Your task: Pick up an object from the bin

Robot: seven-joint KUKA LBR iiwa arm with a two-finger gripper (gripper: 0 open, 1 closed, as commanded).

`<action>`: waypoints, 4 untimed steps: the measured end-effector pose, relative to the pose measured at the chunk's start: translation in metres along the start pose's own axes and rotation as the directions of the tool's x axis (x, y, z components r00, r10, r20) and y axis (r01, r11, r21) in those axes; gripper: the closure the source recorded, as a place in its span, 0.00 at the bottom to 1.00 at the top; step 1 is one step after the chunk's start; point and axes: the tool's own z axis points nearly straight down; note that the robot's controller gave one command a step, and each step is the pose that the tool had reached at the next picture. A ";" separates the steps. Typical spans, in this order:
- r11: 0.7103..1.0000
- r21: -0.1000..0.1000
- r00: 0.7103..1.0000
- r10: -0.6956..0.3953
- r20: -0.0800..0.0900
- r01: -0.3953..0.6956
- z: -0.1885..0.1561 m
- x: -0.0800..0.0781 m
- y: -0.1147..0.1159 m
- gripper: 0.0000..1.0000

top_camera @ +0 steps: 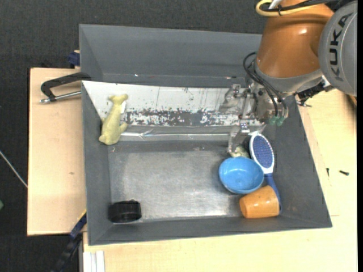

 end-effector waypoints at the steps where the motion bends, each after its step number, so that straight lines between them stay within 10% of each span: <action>1: 0.954 -0.002 0.954 -0.299 -0.003 0.299 0.127 0.021 -0.074 0.00; 2: 0.954 -0.001 0.954 -0.300 0.001 0.300 0.125 0.020 -0.072 1.00; 3: 0.953 0.006 0.953 -0.303 0.012 0.303 -0.016 0.027 -0.084 1.00; 4: 0.995 -0.001 0.995 -0.100 -0.004 0.100 0.074 0.067 -0.104 1.00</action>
Offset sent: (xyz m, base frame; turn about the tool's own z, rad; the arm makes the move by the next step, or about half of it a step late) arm -0.0205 -0.0732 -0.1265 -0.3060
